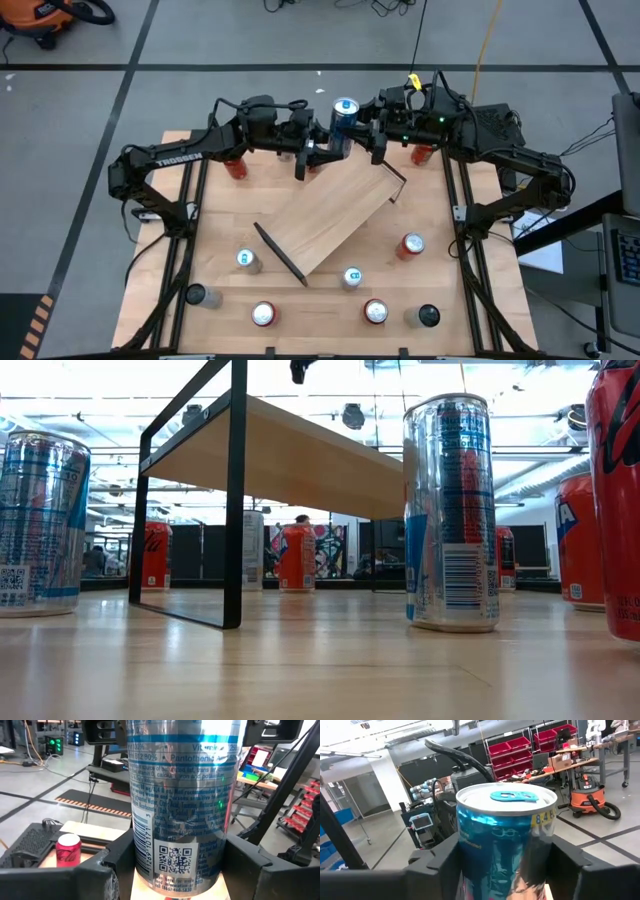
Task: Place canned beverage on shelf
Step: Put the top blue soda can on the shelf
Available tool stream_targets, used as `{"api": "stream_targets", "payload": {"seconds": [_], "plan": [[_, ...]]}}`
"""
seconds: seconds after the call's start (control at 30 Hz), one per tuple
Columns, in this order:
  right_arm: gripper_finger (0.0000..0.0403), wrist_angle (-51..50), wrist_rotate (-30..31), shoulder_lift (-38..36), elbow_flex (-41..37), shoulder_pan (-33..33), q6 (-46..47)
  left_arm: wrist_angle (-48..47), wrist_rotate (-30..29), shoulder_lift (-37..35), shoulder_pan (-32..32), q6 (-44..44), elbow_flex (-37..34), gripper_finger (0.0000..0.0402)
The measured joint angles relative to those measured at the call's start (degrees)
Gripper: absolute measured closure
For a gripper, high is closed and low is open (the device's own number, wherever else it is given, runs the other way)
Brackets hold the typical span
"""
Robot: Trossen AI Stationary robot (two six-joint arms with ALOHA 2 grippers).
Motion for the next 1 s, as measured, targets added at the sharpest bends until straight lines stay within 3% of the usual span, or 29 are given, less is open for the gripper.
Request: {"api": "stream_targets", "payload": {"seconds": [0.2,0.5,0.77,0.87,1.0], "plan": [[0.0209,-0.62,-0.01,0.0,-0.02,0.02,-0.24,-0.89,-0.23,-0.02,0.0,0.9,0.0,0.0167],[0.0205,-5.67,0.09,-1.56,-0.03,-0.8,-1.06,-2.93,-4.85,-0.94,0.0,0.87,0.02,0.008],[0.0201,-20.25,1.58,-5.6,-0.1,-1.22,-2.18,-18.04,-9.28,-5.28,0.57,-2.04,0.02,0.0051],[0.02,-21.07,1.66,-7.01,-3.58,-1.25,-2.63,-22.48,-9.53,-6.27,0.48,-2.09,0.02,0.005],[0.02,-11.75,1.56,-10.1,-14.47,-1.44,-0.32,-25.98,-9.69,-7.07,-0.05,-2.48,0.02,0.005]]}}
